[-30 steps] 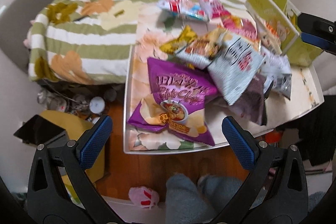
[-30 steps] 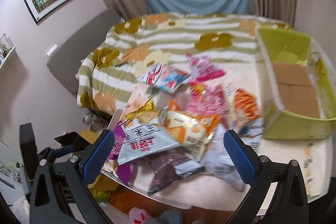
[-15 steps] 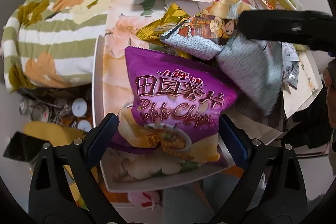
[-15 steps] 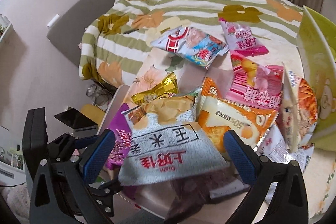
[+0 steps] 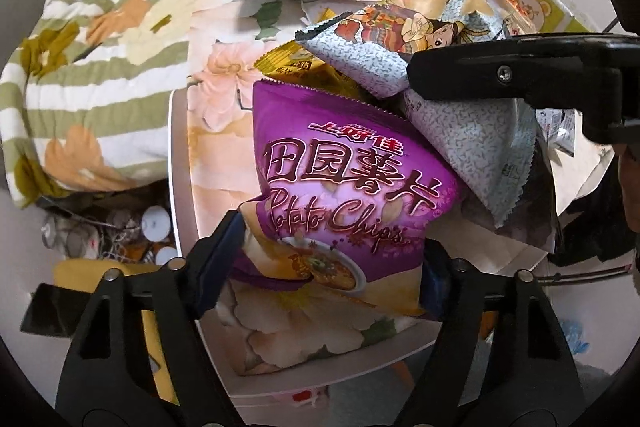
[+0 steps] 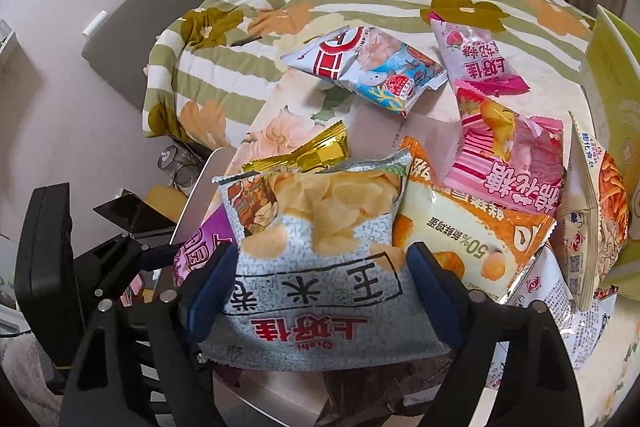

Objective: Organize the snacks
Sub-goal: 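Grasp the purple potato chips bag with the left tool while the right tool grasps the white rice-cracker bag, then carry both bags into the yellow-green box and open both tools to drop them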

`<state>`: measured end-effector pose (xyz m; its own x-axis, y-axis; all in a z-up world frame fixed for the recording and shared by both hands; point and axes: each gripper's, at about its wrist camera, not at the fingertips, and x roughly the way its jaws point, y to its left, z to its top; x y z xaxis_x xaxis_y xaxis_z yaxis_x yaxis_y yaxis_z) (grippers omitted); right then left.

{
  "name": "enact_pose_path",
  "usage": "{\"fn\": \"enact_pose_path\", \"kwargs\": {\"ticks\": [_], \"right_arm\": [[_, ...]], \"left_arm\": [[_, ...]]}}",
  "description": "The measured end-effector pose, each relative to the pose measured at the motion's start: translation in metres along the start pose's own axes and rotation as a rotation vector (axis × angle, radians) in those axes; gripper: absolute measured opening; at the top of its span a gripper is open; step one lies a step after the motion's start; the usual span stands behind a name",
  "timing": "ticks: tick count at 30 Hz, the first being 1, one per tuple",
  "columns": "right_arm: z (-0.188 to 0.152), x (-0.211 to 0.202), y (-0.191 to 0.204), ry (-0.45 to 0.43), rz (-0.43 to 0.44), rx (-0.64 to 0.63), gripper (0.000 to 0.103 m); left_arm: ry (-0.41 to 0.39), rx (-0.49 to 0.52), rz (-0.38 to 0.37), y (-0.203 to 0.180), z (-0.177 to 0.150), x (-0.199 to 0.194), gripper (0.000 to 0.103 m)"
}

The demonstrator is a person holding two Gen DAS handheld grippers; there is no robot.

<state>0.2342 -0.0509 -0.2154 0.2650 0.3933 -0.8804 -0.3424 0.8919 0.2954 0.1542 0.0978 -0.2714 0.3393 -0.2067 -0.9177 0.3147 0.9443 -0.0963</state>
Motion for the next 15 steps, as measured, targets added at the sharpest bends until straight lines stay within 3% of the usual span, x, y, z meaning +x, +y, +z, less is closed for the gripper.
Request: {"fn": "enact_pose_path", "kwargs": {"ticks": [4, 5, 9, 15], "right_arm": [[0.000, 0.000, 0.001, 0.002, 0.001, 0.006, 0.073], [0.000, 0.000, 0.002, 0.002, 0.001, 0.008, 0.071], [-0.001, -0.002, 0.003, -0.002, 0.001, 0.007, 0.063], [-0.003, -0.013, 0.003, -0.026, -0.003, 0.014, 0.061]], "left_arm": [[-0.003, -0.005, -0.012, 0.003, -0.002, -0.002, 0.069], [-0.006, -0.004, -0.019, 0.003, -0.002, -0.004, 0.059], [-0.008, 0.005, 0.003, 0.002, -0.003, -0.006, 0.058], [-0.035, -0.019, -0.012, 0.003, -0.008, -0.018, 0.055]]}}
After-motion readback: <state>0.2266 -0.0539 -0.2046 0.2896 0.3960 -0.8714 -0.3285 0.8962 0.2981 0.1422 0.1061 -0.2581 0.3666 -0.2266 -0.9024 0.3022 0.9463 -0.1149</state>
